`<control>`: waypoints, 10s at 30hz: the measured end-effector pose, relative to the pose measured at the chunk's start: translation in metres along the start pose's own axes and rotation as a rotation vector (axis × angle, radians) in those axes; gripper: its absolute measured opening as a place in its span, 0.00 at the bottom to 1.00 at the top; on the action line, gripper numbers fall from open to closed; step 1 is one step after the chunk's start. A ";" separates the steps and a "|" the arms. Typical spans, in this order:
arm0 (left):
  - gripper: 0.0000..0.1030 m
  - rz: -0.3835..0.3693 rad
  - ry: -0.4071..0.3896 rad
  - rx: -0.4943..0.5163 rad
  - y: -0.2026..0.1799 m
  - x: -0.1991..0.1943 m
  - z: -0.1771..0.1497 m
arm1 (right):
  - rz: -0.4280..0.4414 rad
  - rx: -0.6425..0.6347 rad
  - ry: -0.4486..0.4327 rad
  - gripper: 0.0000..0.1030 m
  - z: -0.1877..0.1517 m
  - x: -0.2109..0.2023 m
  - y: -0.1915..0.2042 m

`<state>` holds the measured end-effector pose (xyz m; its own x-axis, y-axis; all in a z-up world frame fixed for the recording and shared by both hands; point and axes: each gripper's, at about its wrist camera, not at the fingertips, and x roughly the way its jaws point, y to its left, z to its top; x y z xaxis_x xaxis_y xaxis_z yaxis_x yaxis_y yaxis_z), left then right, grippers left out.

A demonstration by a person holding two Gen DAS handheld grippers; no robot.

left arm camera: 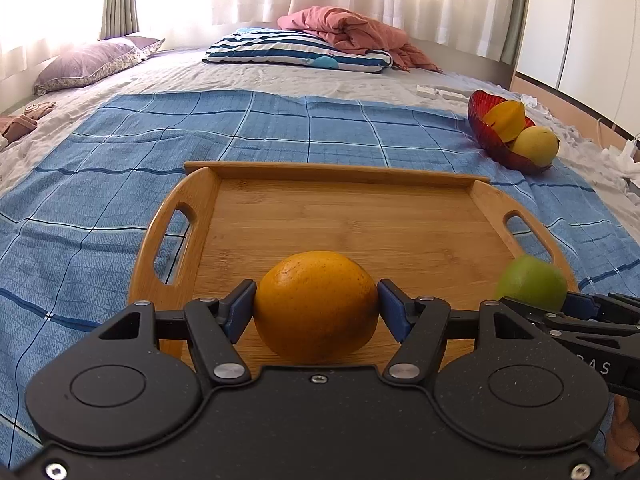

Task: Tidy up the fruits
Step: 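Carry the orange over the tray with the left tool while the right tool sets the apple down and opens, then lower the orange onto the tray and open the left tool, then withdraw both tools from the tray back toward the remaining fruit, then grasp the second green apple with the left tool while the right tool grasps a tangerine, then carry the apple onto the tray with the left tool while the right tool places the tangerine there, then open both tools and withdraw them from the tray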

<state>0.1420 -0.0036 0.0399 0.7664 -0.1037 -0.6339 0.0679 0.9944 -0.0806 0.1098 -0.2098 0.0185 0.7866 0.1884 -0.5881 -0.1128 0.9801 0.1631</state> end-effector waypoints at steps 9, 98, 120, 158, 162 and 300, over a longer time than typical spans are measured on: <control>0.68 0.006 -0.028 -0.009 0.001 -0.003 -0.007 | -0.004 -0.035 -0.010 0.75 -0.001 -0.003 0.003; 0.98 -0.060 -0.173 0.100 -0.017 -0.093 -0.095 | -0.118 -0.070 -0.229 0.97 -0.078 -0.099 -0.006; 0.79 -0.069 -0.141 0.122 -0.038 -0.087 -0.116 | -0.270 -0.090 -0.235 0.77 -0.099 -0.102 -0.028; 0.57 -0.122 -0.108 0.054 -0.033 -0.079 -0.118 | -0.239 -0.083 -0.190 0.55 -0.093 -0.082 -0.033; 0.54 -0.126 -0.105 0.030 -0.031 -0.083 -0.117 | -0.235 -0.074 -0.185 0.52 -0.091 -0.082 -0.032; 0.73 -0.030 0.058 -0.020 0.003 0.047 0.040 | -0.010 -0.051 0.089 0.72 0.058 0.059 0.014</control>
<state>0.2036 -0.0043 0.0405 0.7259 -0.1353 -0.6744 0.0775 0.9903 -0.1153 0.1900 -0.1890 0.0323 0.7309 0.1811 -0.6580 -0.1379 0.9835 0.1174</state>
